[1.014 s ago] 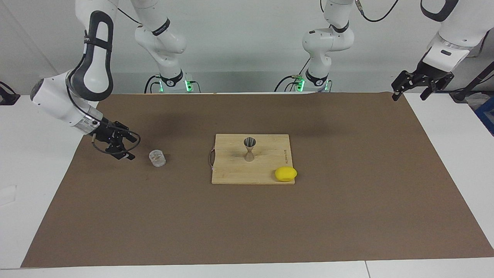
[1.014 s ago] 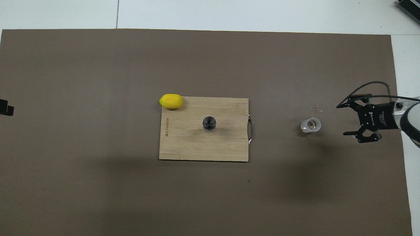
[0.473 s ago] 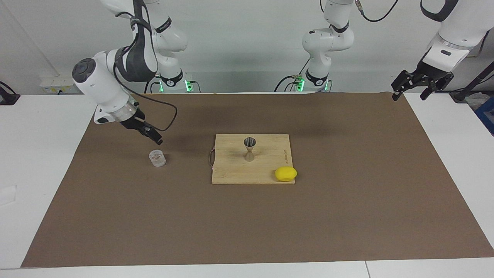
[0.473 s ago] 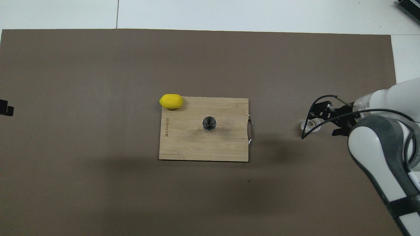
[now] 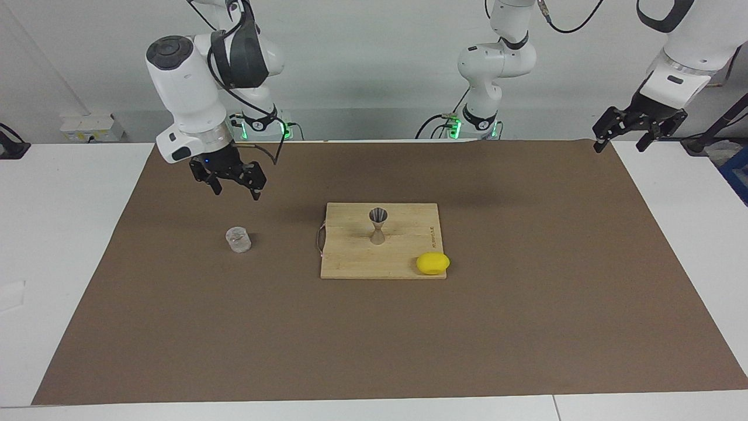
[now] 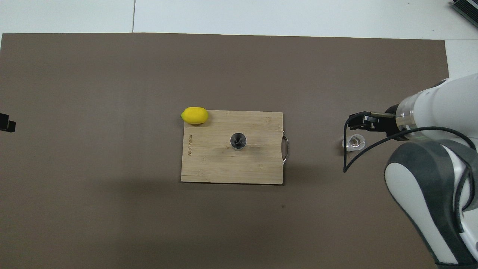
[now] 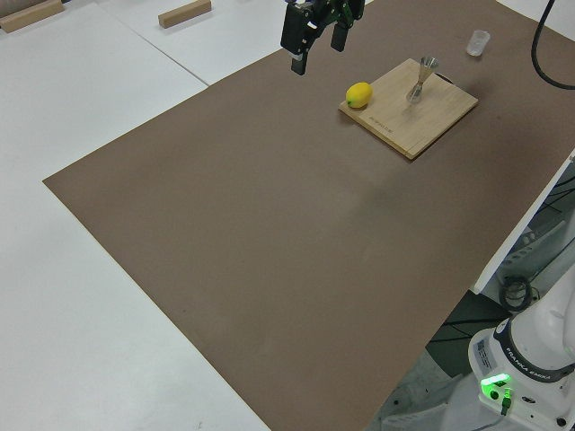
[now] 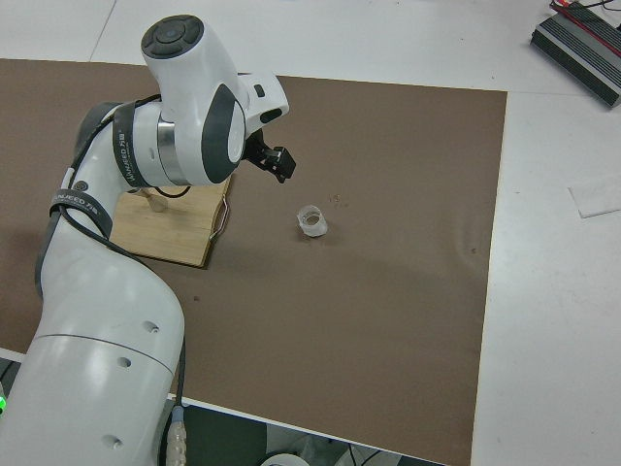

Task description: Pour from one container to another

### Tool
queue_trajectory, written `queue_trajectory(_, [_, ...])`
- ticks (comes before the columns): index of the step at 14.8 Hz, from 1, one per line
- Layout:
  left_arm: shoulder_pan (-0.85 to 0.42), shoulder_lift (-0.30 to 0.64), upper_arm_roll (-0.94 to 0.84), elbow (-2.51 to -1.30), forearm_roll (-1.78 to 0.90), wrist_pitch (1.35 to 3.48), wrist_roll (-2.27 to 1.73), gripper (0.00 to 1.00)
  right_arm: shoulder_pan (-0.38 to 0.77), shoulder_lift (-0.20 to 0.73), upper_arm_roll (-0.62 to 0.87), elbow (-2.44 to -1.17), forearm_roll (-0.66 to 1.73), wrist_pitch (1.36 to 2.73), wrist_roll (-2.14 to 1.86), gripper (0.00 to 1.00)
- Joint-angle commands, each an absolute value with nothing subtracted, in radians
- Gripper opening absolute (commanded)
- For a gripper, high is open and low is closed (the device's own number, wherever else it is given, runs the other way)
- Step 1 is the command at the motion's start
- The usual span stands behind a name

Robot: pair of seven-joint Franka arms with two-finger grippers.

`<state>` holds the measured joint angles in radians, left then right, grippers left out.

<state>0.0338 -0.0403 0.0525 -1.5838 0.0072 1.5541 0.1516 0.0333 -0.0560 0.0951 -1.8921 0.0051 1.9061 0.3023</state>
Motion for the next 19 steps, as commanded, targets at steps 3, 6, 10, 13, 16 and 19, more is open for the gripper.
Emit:
queue_trajectory(3, [0.029, -0.064, 0.054, -1.606, 0.026, 1.546, 0.143, 1.0, 0.029, -0.044, 0.097, -1.743, -0.023, 1.763, 0.239, 1.0])
queue_trajectory(6, [0.028, -0.064, 0.054, -1.606, 0.026, 1.546, 0.143, 1.0, 0.029, -0.045, 0.097, -1.666, -0.023, 1.656, 0.233, 1.0])
queue_trajectory(10, [0.028, -0.064, 0.054, -1.608, 0.026, 1.545, 0.143, 1.0, 0.031, -0.035, 0.097, -1.6, -0.038, 1.589, 0.222, 0.99])
queue_trajectory(13, [0.023, -0.064, 0.048, -1.606, 0.026, 1.549, 0.144, 1.0, 0.028, -0.026, 0.097, -1.556, -0.043, 1.528, 0.221, 0.99])
queue_trajectory(16, [0.003, -0.064, 0.046, -1.606, 0.026, 1.554, 0.141, 1.0, 0.026, -0.011, 0.095, -1.542, -0.049, 1.509, 0.219, 0.99])
queue_trajectory(19, [-0.031, -0.063, 0.043, -1.606, 0.026, 1.557, 0.132, 1.0, 0.015, -0.011, 0.094, -1.539, -0.043, 1.502, 0.178, 0.95])
